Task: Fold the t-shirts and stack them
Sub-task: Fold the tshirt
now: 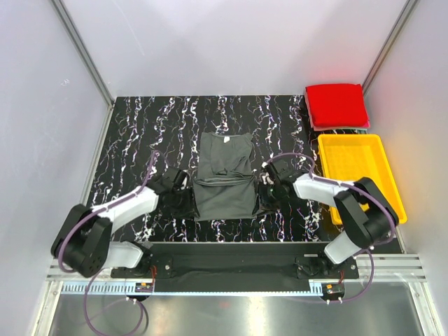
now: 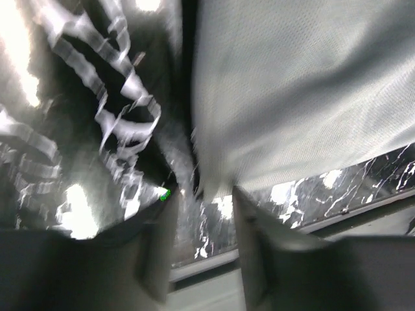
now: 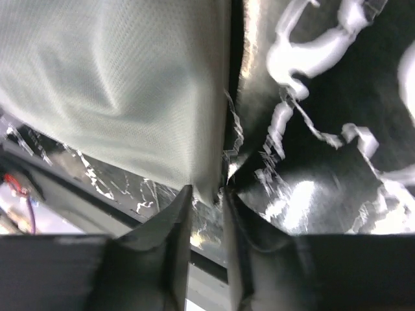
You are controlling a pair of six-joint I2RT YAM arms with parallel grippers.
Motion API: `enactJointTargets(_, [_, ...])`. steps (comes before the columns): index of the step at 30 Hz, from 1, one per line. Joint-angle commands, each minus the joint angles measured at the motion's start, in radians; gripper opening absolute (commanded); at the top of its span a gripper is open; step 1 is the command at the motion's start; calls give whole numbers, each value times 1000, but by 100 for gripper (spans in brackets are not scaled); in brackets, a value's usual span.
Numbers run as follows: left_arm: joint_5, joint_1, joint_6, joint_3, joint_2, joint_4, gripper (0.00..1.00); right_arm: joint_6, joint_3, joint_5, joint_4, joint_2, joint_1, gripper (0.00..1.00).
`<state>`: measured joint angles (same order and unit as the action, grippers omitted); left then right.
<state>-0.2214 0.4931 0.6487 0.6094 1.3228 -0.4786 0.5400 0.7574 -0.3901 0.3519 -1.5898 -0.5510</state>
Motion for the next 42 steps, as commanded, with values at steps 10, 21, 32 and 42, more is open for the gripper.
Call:
enactJointTargets(10, [83,-64,-60,262,31,-94,36,-17,241,338,245,91,-15,22])
enactJointTargets(21, [80,-64,-70,388,245,-46,21,-72,425,319,113,-96,-125,0])
enactJointTargets(32, [80,-88,-95,532,389,-15,27,-71,459,387,96,-118,-168,0])
enactJointTargets(42, [114,-155,-130,681,472,-25,27,-94,405,347,-23,-136,-190,0])
